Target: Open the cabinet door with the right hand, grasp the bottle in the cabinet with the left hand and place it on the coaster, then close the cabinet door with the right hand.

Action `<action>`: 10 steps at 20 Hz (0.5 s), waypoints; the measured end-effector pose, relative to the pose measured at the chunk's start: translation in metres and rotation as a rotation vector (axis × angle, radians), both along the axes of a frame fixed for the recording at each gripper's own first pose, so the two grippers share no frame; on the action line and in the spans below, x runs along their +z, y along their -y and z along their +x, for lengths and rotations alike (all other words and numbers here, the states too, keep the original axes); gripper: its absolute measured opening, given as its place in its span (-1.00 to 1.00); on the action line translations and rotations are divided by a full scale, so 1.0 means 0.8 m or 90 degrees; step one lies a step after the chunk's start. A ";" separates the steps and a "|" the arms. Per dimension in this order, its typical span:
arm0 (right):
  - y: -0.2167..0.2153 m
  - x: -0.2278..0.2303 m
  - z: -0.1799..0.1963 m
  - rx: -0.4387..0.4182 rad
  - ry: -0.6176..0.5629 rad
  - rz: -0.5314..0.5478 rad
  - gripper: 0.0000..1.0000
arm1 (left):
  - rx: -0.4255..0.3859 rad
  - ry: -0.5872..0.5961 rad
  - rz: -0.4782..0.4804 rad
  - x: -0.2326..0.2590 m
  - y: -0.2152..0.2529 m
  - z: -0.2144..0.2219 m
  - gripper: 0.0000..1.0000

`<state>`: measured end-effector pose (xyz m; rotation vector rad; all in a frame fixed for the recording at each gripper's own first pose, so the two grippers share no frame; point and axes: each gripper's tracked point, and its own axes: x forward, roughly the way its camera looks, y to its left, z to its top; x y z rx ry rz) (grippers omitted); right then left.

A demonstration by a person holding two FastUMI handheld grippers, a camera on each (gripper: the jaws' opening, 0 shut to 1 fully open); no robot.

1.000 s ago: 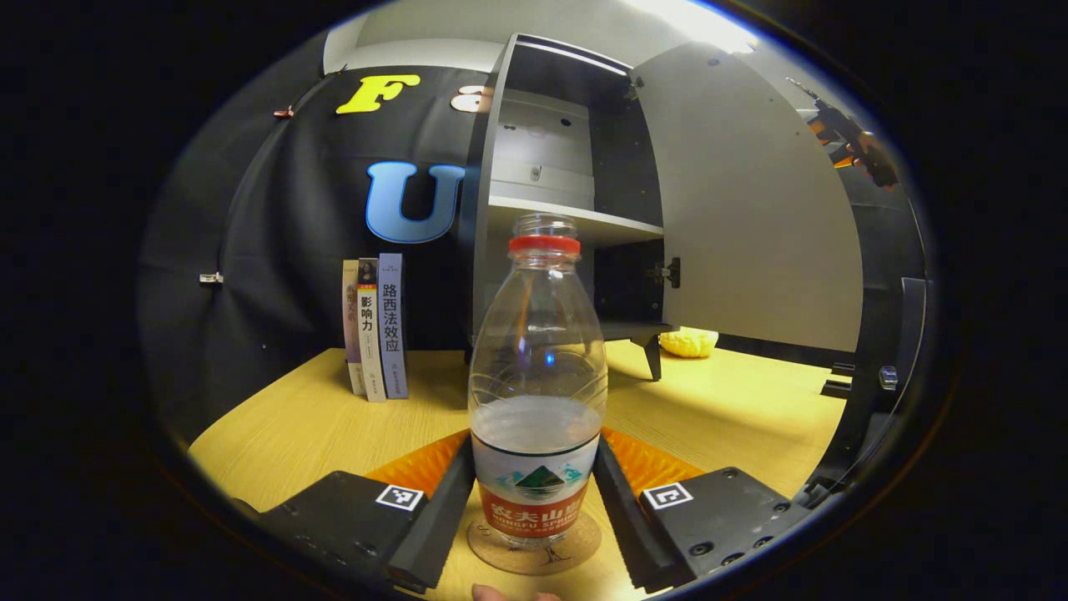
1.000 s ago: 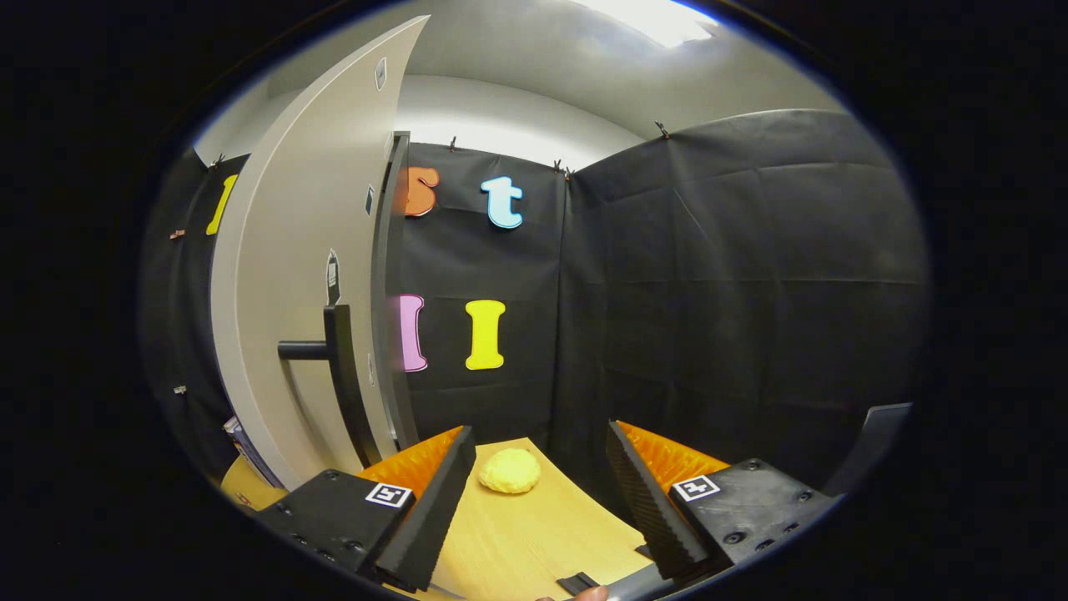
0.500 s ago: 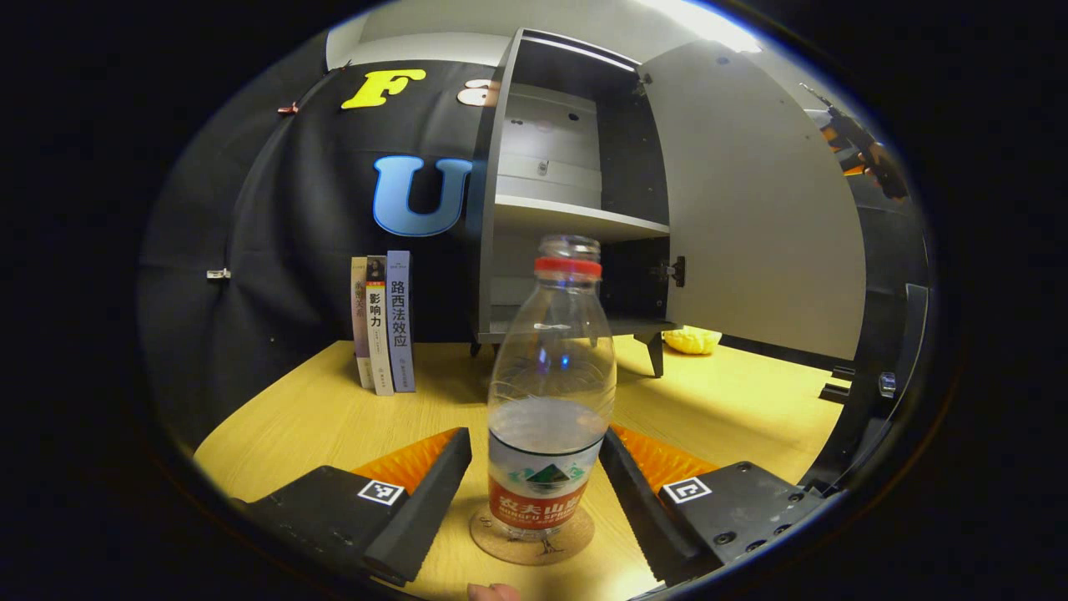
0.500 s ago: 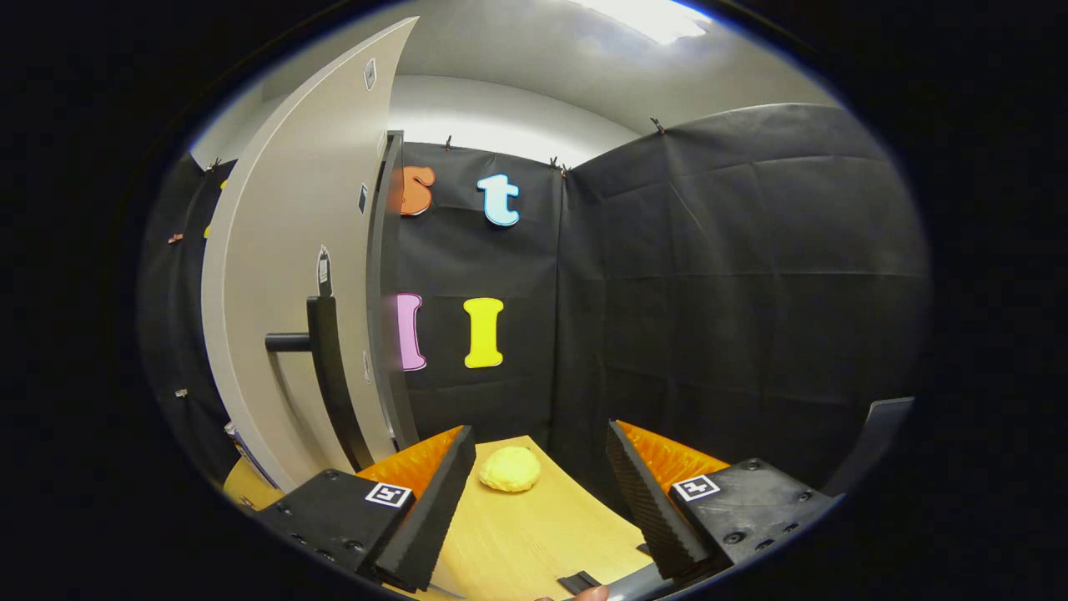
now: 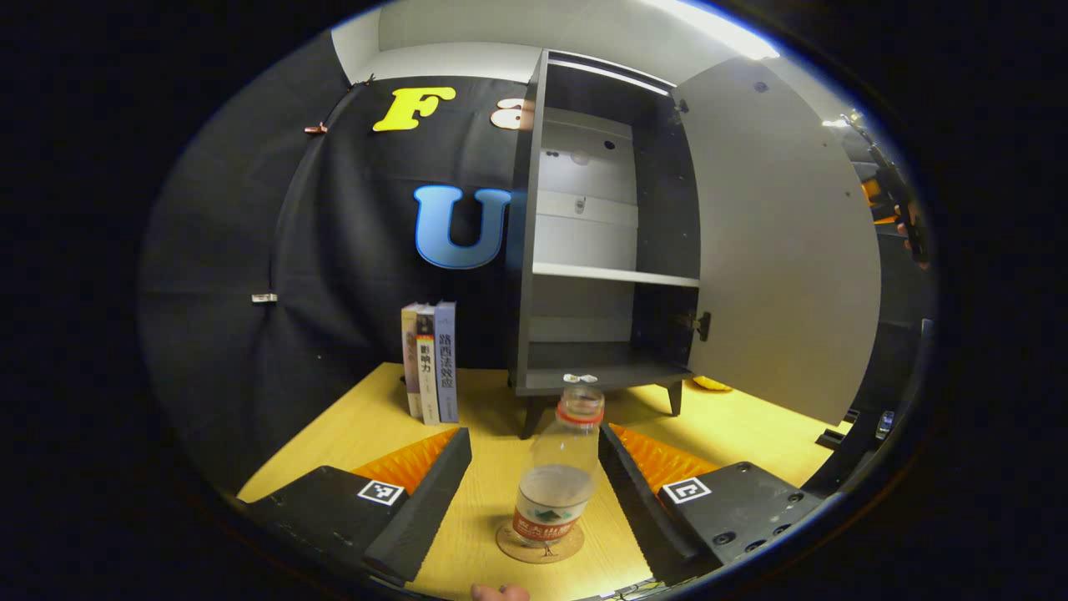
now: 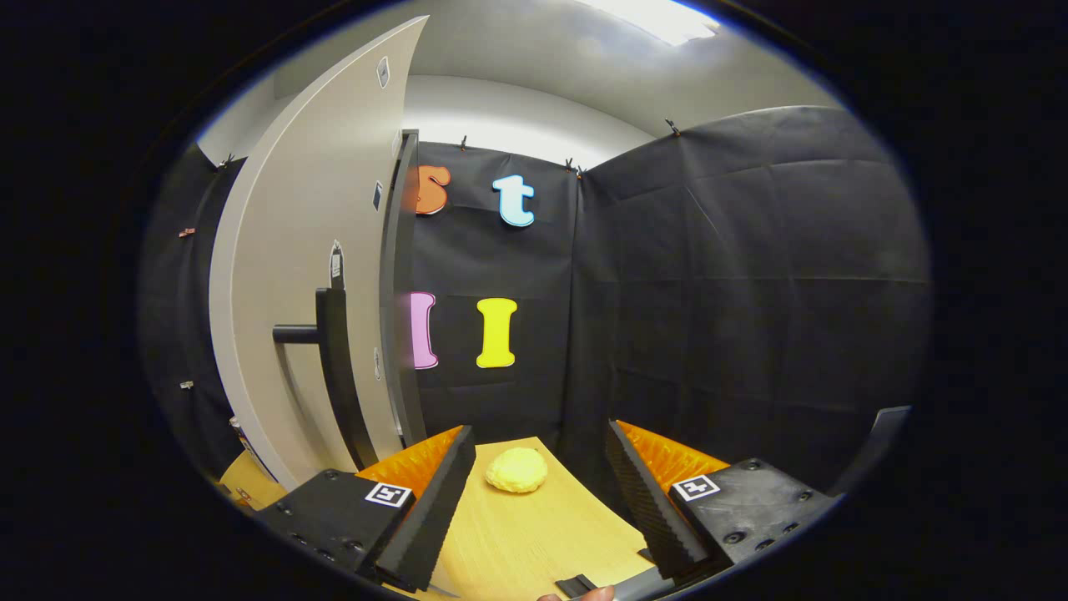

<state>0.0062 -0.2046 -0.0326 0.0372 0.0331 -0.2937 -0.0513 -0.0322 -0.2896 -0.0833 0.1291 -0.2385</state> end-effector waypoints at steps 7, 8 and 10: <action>-0.017 0.006 0.004 0.044 0.015 0.017 0.94 | 0.058 0.033 0.024 0.142 -0.011 0.019 0.93; -0.018 0.009 0.004 0.047 0.020 0.020 0.94 | 0.063 0.032 0.016 0.160 -0.011 0.021 0.92; -0.021 0.013 0.002 0.056 0.027 0.038 1.00 | 0.088 0.017 -0.006 0.186 -0.016 0.024 0.92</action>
